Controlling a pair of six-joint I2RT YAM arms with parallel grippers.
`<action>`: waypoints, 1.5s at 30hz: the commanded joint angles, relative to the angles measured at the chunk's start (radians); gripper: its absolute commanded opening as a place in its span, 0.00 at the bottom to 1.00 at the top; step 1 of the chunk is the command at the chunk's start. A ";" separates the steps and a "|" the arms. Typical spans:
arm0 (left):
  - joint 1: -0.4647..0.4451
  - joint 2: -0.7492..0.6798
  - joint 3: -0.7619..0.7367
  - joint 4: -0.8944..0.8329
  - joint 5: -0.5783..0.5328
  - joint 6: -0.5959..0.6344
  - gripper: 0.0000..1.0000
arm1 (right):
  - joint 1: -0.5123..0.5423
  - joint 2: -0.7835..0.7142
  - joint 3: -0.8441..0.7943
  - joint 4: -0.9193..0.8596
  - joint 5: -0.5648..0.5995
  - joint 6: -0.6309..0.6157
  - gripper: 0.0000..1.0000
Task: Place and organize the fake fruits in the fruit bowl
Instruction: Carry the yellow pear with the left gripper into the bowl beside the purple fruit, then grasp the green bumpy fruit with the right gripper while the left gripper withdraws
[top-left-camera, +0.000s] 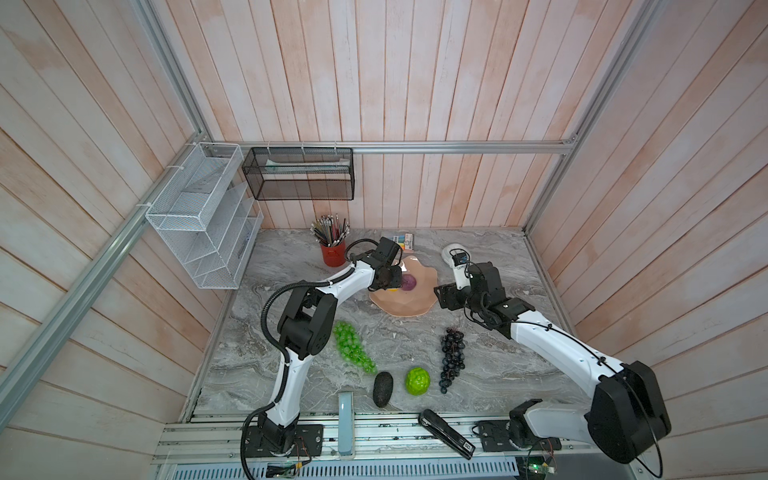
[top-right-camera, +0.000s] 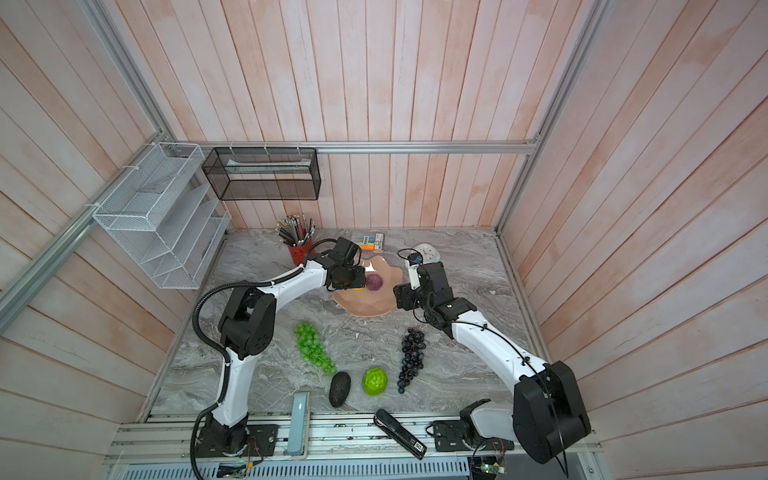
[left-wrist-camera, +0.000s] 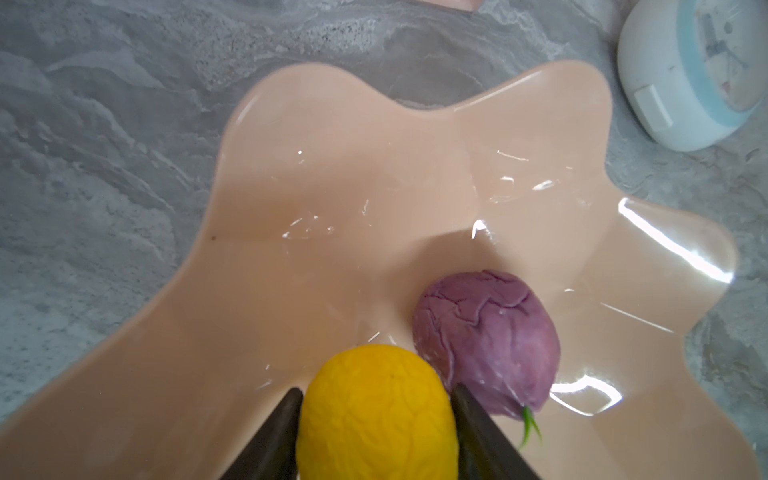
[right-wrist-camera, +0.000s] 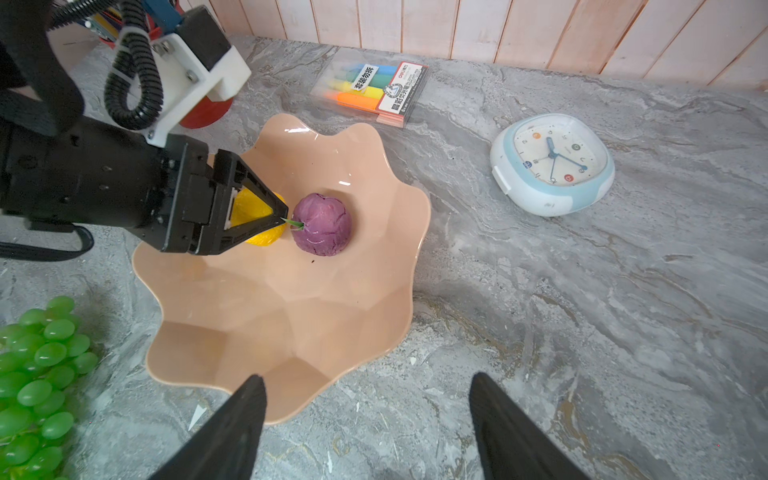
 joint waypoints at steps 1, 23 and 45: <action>0.003 0.003 -0.012 0.028 0.013 0.003 0.62 | -0.004 -0.017 -0.012 -0.014 -0.008 -0.007 0.78; -0.002 -0.326 -0.235 0.046 0.011 -0.002 0.68 | 0.017 -0.078 -0.014 -0.043 -0.033 0.011 0.78; -0.043 -0.852 -0.855 0.266 0.044 -0.121 0.70 | 0.644 -0.219 -0.186 -0.370 0.091 0.655 0.81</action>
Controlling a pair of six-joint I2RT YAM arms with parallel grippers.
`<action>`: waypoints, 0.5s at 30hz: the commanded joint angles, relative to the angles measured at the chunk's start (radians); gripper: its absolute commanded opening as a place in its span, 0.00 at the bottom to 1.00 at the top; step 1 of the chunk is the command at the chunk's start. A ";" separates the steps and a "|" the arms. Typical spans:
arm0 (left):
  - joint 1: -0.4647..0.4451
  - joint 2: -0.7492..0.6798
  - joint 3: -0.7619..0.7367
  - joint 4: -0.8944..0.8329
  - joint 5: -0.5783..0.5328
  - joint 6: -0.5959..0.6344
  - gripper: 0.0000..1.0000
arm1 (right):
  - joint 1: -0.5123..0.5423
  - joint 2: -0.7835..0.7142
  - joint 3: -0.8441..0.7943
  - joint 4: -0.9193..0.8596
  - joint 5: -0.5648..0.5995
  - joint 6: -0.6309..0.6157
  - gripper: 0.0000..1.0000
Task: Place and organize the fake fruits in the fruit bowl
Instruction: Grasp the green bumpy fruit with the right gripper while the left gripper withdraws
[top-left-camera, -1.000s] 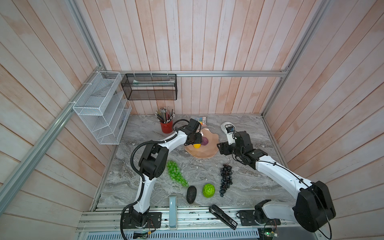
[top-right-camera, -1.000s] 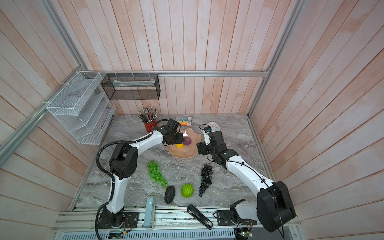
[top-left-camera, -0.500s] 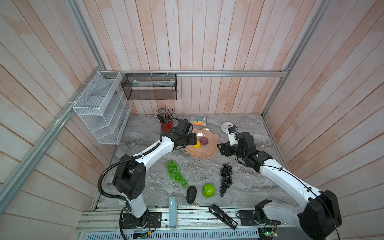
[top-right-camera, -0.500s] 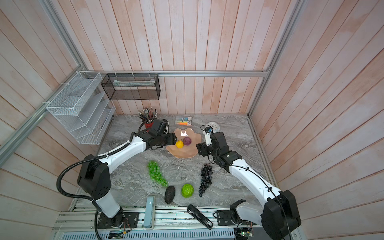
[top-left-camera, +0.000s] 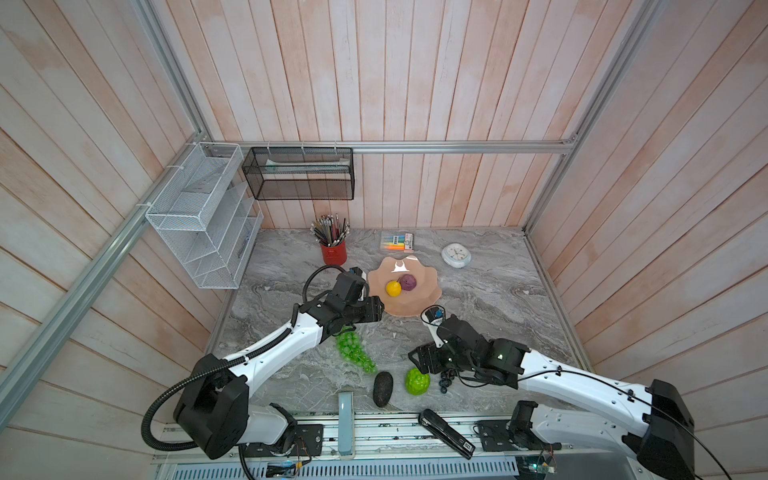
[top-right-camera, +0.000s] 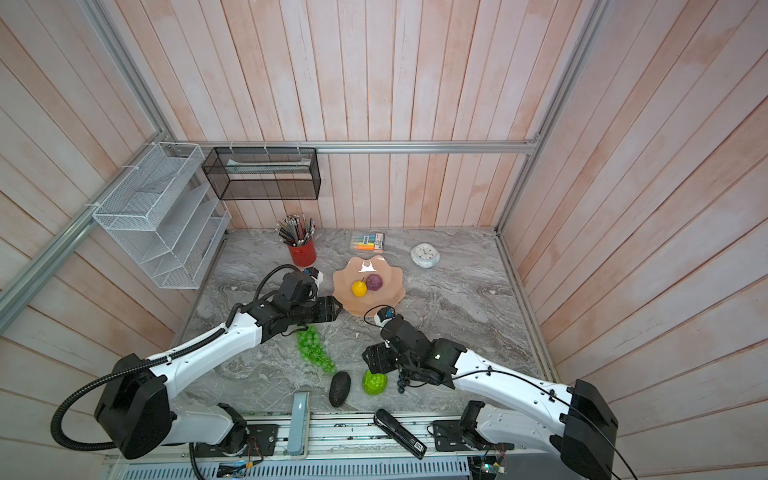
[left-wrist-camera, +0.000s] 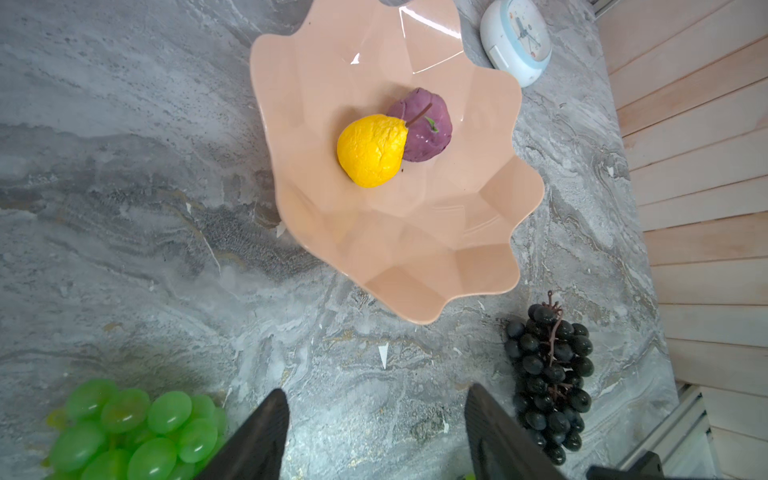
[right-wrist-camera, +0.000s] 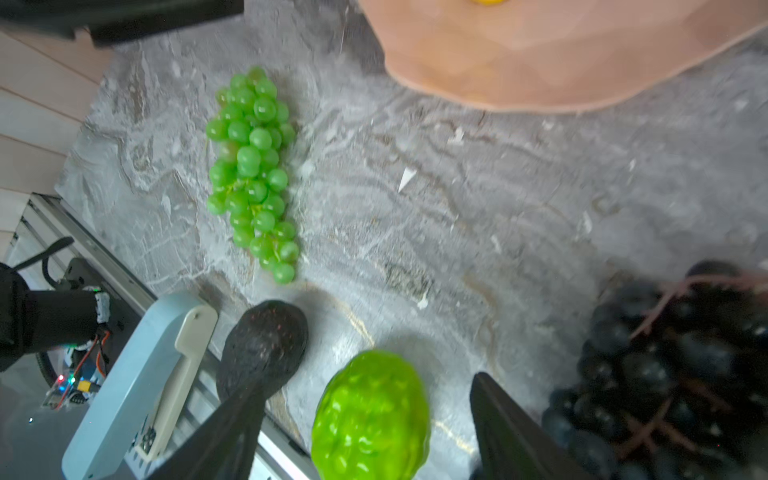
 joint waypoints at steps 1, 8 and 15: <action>0.000 -0.035 -0.035 0.062 -0.012 -0.028 0.70 | 0.054 0.025 -0.020 -0.081 0.024 0.147 0.81; 0.004 -0.059 -0.059 0.069 -0.026 -0.023 0.72 | 0.163 0.103 -0.031 -0.071 -0.003 0.215 0.85; 0.005 -0.064 -0.073 0.070 -0.017 -0.026 0.72 | 0.145 0.180 -0.031 -0.069 0.080 0.175 0.86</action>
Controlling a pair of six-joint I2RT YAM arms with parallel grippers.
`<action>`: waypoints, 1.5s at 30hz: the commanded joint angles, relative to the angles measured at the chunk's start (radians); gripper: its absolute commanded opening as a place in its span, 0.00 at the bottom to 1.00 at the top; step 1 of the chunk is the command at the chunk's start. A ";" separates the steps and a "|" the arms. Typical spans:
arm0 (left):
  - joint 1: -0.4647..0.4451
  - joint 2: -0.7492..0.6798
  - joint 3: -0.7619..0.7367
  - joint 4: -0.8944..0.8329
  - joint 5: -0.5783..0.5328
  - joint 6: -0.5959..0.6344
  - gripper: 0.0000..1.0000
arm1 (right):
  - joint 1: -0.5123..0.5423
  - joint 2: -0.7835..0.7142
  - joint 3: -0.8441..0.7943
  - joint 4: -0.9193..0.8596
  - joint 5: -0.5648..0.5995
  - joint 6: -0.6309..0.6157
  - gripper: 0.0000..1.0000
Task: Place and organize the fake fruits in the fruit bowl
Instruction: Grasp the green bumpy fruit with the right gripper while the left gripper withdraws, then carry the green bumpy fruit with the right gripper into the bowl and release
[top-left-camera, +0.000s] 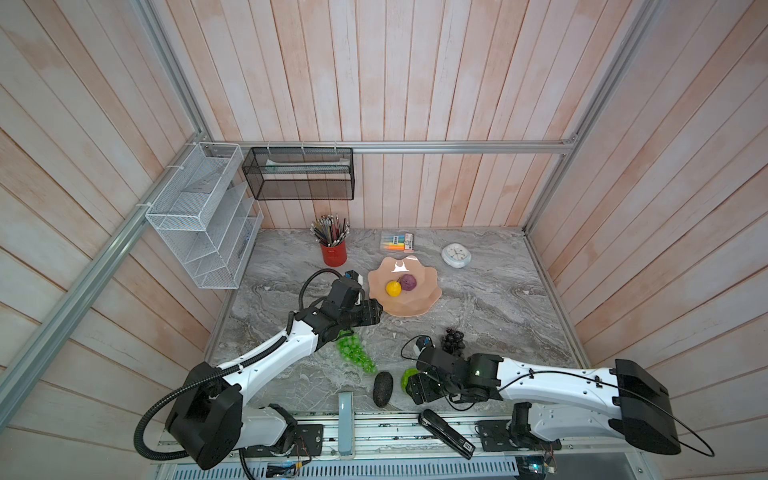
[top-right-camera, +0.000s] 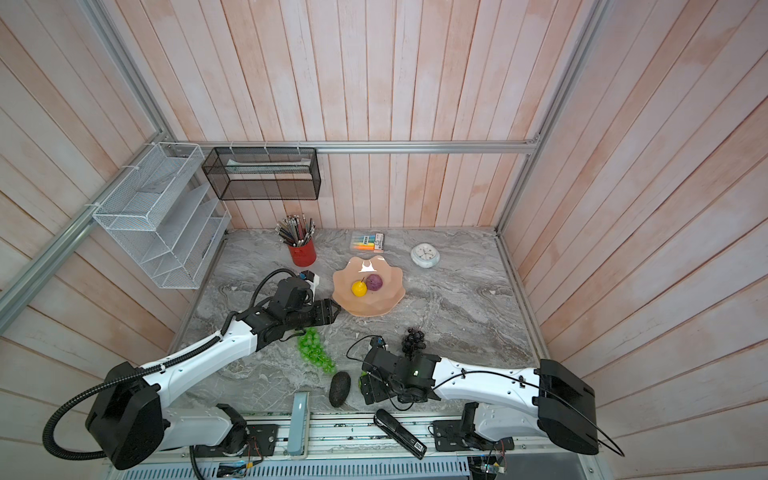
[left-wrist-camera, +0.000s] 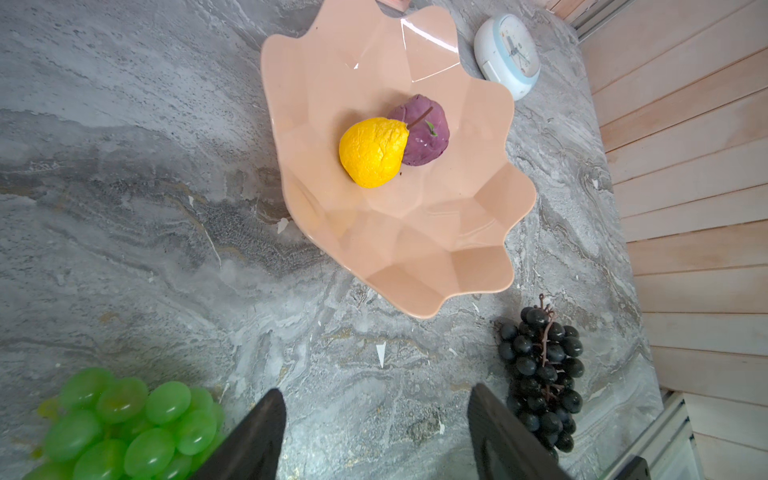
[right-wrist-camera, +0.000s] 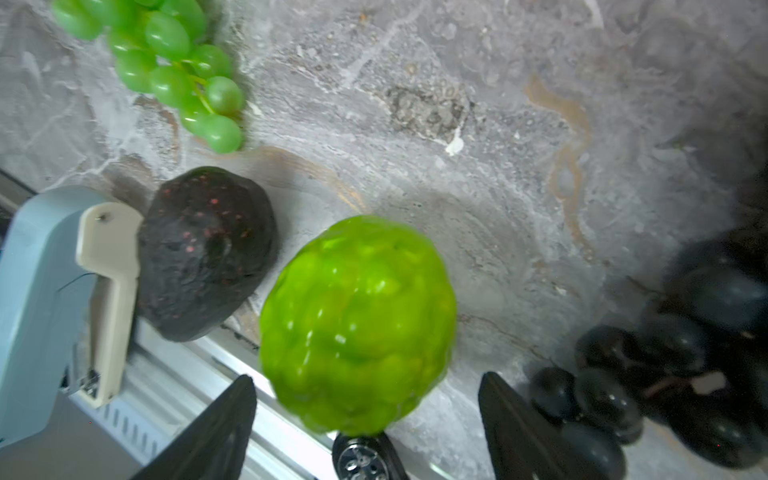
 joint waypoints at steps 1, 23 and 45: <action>0.004 -0.023 -0.024 0.017 -0.015 -0.006 0.72 | -0.016 0.021 0.001 0.004 0.054 -0.021 0.86; 0.012 -0.004 -0.011 -0.017 -0.017 0.004 0.72 | -0.122 0.116 -0.041 0.174 -0.024 -0.158 0.59; 0.038 -0.074 -0.037 -0.074 -0.079 -0.028 0.71 | -0.504 0.043 0.269 0.165 -0.045 -0.504 0.51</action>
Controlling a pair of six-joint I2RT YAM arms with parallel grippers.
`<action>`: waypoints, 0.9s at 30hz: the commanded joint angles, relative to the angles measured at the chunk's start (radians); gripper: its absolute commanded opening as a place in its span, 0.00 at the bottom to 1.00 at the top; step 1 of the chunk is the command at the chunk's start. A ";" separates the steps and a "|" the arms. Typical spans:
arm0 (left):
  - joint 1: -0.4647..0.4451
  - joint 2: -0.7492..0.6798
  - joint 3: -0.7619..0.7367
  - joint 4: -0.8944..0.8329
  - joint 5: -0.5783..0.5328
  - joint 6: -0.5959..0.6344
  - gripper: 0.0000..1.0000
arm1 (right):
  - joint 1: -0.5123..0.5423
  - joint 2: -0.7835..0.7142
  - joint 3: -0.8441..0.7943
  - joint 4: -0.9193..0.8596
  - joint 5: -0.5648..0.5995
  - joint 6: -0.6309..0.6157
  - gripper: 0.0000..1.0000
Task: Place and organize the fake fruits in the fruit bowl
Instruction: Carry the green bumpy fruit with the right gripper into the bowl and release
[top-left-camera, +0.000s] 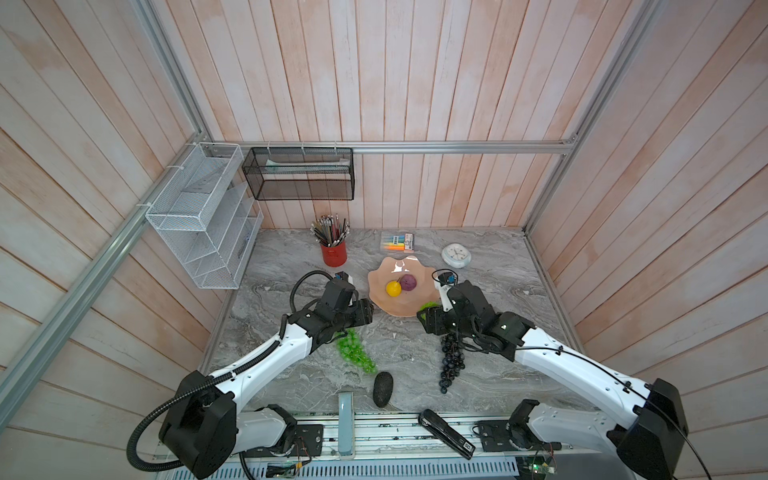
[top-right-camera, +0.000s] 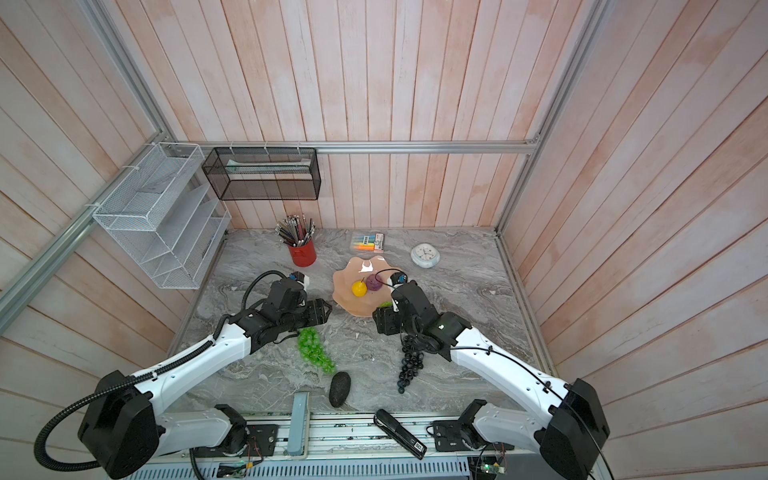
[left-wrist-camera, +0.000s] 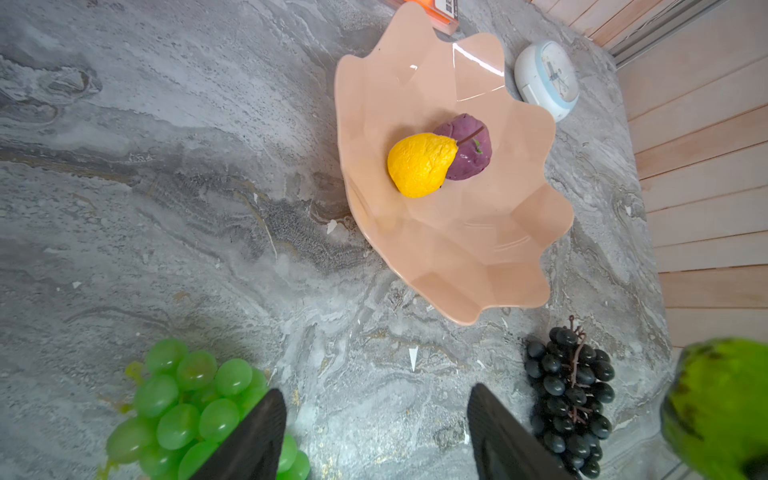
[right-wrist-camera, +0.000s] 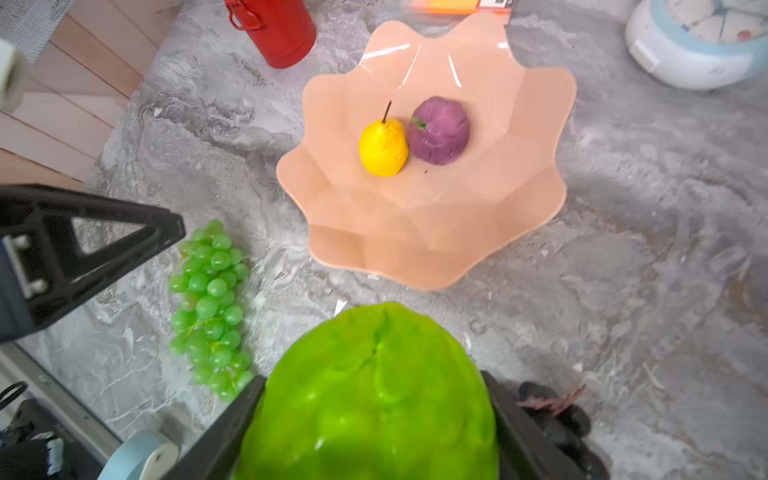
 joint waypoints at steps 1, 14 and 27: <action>0.004 -0.030 -0.012 -0.025 -0.020 -0.007 0.71 | -0.037 0.099 0.036 0.072 -0.041 -0.112 0.51; 0.004 -0.128 -0.056 -0.088 -0.035 -0.048 0.71 | -0.114 0.443 0.186 0.222 -0.104 -0.241 0.52; 0.004 -0.138 -0.045 -0.112 -0.039 -0.037 0.72 | -0.132 0.619 0.243 0.258 -0.149 -0.249 0.57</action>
